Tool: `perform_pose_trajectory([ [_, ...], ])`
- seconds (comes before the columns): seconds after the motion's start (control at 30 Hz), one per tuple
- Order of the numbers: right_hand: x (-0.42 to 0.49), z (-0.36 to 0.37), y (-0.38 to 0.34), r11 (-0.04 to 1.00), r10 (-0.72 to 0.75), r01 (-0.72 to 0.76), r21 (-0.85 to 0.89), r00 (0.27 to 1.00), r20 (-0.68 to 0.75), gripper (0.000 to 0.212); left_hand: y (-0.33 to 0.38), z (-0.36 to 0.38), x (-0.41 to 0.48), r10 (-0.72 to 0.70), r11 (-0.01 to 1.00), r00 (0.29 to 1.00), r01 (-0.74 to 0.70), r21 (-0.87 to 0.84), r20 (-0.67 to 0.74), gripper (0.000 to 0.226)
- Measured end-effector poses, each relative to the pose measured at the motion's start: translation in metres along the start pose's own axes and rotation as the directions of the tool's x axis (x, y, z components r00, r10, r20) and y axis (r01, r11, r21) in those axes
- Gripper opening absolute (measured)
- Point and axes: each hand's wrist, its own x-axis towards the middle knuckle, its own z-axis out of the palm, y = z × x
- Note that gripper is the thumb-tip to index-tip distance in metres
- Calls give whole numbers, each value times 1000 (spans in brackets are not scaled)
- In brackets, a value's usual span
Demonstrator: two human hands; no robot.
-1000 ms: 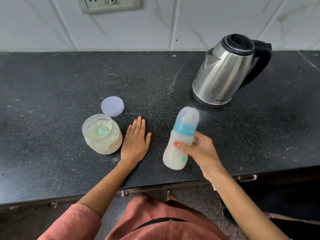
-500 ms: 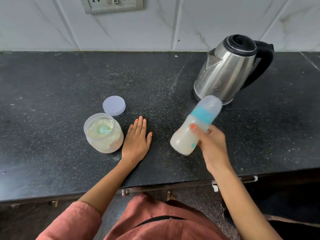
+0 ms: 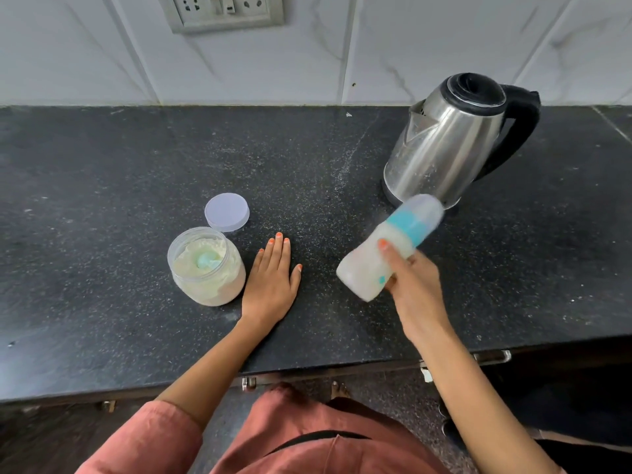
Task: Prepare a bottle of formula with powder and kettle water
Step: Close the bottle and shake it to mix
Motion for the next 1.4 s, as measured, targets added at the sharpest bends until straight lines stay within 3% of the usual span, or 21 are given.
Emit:
perform_pose_trajectory([
  [0.07,-14,-1,8,969,45,4,-248,981,191,20,-1,0,0,-1,1000,1000,0,9,7,57],
  [0.1,-17,-3,8,958,58,14,-287,969,241,23,-1,0,0,-3,1000,1000,3,12,8,57],
  [0.17,-11,-3,1,986,26,4,-165,984,178,22,0,0,0,-4,1000,1000,4,4,6,57],
  [0.27,6,-2,-10,979,-21,37,200,997,-80,12,0,-1,0,-4,1000,1000,4,4,9,57],
  [0.3,5,-1,-10,978,-25,45,204,995,-96,10,0,-1,0,-5,1000,1000,5,6,12,57],
  [0.43,-19,1,7,972,38,14,-236,977,212,22,0,-1,1,-6,1000,1000,5,19,28,58],
  [0.47,-21,-1,7,964,45,24,-266,967,251,25,0,-1,1,-8,1000,1000,7,22,29,58],
  [0.5,-17,-1,5,972,28,28,-235,972,233,25,0,-1,1,-8,1000,1000,7,19,24,58],
  [0.6,1,-2,-6,998,-29,30,62,1000,-10,23,0,-2,0,-6,1000,1000,6,3,17,57],
  [0.67,4,-2,-5,991,-50,53,123,998,-33,24,1,-2,0,-5,1000,1000,5,7,19,57],
  [0.77,-14,-1,7,984,8,29,-178,979,202,30,1,-2,0,-4,1000,1000,4,13,16,57],
  [0.83,-19,-2,8,961,43,36,-273,960,278,33,0,-2,0,-6,1000,1000,6,16,18,57],
  [0.87,-16,-3,6,975,32,22,-222,971,238,33,1,-2,0,-5,1000,1000,4,15,17,57],
  [0.93,-5,-1,-2,999,5,-7,41,998,65,24,1,-2,0,-2,1000,1000,1,7,13,57],
  [1.0,3,2,-3,969,-23,44,244,996,-86,13,0,-2,1,0,1000,1000,0,14,13,57],
  [1.07,-4,7,4,982,-9,20,187,998,-64,15,1,-2,1,-1,1000,1000,1,19,19,57],
  [1.17,-24,8,16,984,39,-8,-177,985,170,23,0,-1,1,-5,1000,1000,4,10,26,57],
  [1.2,-25,7,14,980,36,6,-199,978,204,26,0,-1,1,-4,1000,1000,4,8,22,57],
  [1.33,-4,8,-3,986,-23,28,165,999,-31,22,-1,-1,1,-4,1000,1000,4,0,17,57],
  [1.4,-2,10,-2,980,-41,55,193,996,-74,22,0,-1,1,-4,1000,1000,4,0,20,57],
])
